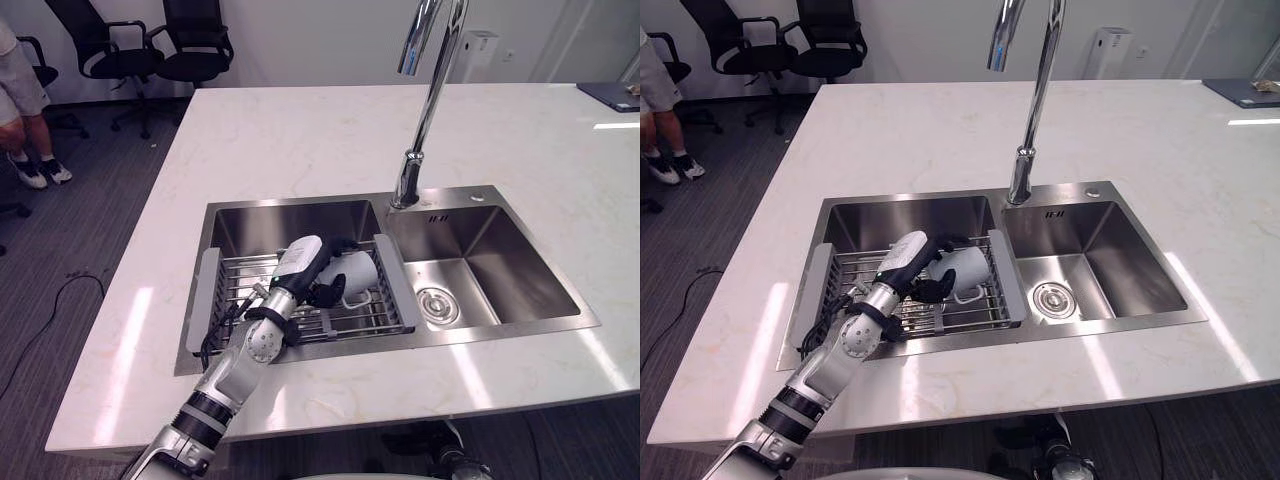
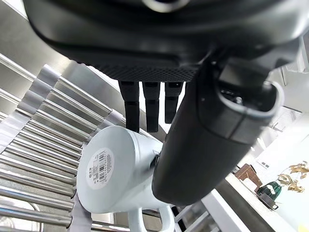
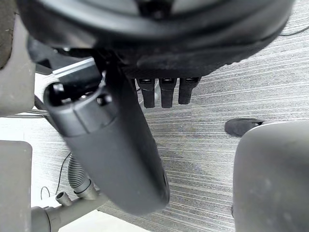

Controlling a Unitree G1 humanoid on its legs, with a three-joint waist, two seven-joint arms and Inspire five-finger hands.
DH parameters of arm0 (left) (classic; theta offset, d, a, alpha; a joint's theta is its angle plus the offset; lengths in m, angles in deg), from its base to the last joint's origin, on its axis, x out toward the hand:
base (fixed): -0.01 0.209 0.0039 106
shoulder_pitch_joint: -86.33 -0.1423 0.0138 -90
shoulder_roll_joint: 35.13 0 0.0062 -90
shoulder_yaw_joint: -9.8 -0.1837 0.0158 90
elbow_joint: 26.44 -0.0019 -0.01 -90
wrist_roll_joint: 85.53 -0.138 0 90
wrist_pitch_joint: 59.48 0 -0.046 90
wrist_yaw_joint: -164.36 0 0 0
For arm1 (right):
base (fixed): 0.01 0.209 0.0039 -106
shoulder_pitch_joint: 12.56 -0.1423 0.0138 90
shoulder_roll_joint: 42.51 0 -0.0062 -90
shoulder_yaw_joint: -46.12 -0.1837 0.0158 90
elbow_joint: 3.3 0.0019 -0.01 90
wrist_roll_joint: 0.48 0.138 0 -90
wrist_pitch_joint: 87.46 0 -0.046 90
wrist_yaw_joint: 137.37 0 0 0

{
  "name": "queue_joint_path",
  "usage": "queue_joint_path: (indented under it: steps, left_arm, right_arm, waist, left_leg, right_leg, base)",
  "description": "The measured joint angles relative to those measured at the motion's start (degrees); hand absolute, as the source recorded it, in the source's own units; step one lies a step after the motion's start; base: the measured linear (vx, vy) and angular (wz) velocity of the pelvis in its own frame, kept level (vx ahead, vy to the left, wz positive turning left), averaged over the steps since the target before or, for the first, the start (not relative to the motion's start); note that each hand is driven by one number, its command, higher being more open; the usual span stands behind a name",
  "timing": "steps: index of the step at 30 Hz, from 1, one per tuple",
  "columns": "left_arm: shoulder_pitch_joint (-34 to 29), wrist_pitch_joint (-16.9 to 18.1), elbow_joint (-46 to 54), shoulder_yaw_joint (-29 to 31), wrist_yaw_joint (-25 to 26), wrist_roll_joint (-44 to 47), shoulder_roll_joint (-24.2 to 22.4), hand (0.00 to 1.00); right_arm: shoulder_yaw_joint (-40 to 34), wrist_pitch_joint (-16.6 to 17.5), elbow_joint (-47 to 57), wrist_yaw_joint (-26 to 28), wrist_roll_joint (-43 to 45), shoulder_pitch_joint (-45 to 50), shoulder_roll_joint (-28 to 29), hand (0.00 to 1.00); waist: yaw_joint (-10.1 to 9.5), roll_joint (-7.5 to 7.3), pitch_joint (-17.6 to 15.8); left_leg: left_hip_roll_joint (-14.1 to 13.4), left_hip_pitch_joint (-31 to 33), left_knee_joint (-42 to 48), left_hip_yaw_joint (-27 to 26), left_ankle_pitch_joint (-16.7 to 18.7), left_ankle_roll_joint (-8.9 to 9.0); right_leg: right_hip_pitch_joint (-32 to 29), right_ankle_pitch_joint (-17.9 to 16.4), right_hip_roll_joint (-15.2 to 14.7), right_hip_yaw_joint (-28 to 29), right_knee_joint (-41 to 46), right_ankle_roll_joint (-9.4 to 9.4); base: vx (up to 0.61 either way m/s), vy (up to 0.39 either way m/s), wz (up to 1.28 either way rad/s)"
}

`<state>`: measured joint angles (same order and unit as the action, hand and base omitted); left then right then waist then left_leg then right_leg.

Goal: Walk over to the sink, pick up the cup, carry it to the dishwasher, place the cup inside the dishwasher, then close the dishwasher door

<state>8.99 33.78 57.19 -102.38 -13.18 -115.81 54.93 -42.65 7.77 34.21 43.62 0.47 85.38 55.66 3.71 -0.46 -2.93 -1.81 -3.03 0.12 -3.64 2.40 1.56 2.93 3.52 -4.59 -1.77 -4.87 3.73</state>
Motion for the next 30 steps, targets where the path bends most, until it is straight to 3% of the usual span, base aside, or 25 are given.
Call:
queue_joint_path:
  steps: [9, 30]
  left_arm:
    - [-3.2, 0.0, 4.5, 1.2, 1.4, -0.1, -0.9, 0.90]
    - [-6.6, 0.1, 7.5, 1.3, 0.2, -2.2, -0.7, 0.90]
  right_arm:
    - [-0.8, 0.0, 0.0, -0.4, -0.1, 0.7, 0.1, 0.90]
    - [-0.8, 0.0, 0.2, -0.8, -0.1, 1.3, -0.1, 0.90]
  waist:
    - [-1.44, 0.02, 0.0]
    - [-1.51, 0.03, 0.0]
  left_leg:
    - [-0.1, -0.1, 0.1, 0.0, 0.0, -0.01]
    - [-0.1, -1.0, 0.0, 0.1, -0.1, -0.10]
  right_leg:
    - [0.1, -0.3, 0.0, -0.1, 0.8, -0.26]
    - [0.0, -1.4, 0.0, -0.2, 2.5, -0.17]
  base:
    - [0.00, 0.000, 0.00]
    - [-0.02, -0.004, 0.00]
